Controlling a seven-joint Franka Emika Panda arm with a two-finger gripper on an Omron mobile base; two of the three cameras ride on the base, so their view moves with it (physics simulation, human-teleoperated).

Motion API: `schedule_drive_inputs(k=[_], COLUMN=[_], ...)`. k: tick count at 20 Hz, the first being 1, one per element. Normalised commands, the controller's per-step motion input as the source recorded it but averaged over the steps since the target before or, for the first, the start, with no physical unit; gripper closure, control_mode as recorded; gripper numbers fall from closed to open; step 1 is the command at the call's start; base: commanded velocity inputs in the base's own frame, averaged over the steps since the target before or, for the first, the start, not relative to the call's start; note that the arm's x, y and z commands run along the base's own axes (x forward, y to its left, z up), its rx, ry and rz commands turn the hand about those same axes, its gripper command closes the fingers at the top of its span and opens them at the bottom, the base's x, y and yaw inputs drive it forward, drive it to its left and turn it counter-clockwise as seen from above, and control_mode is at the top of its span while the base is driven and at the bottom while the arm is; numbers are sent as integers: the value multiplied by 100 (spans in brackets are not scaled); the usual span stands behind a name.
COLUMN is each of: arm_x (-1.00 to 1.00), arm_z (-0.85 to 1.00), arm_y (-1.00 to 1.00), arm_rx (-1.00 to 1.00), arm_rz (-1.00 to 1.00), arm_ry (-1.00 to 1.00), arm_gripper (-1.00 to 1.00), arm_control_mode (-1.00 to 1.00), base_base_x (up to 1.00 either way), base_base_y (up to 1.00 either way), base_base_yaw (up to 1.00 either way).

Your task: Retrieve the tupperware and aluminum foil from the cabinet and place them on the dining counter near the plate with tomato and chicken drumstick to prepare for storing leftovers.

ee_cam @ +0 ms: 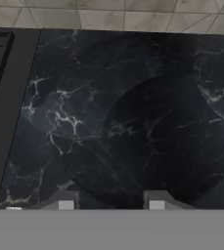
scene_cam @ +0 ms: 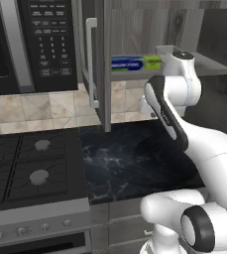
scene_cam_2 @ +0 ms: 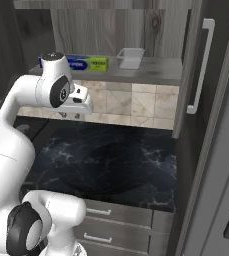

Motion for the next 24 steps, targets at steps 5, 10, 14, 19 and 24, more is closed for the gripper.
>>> schedule_drive_inputs(k=[5,10,14,19,24], arm_x=[0,0,0,0,0], arm_z=[2,44,50,48,53], arm_y=[0,0,-3,-5,-8], arm_rx=[0,6,4,1,0], arm_rz=[6,17,16,15,11], arm_ry=[-15,-34,-31,-29,-17], arm_gripper=[-100,-100,-100,-100,-100], arm_control_mode=[-100,-100,-100,-100,-100], base_base_x=[0,0,0,0,0], base_base_y=[0,0,0,0,0], base_base_yaw=[0,0,0,0,0])
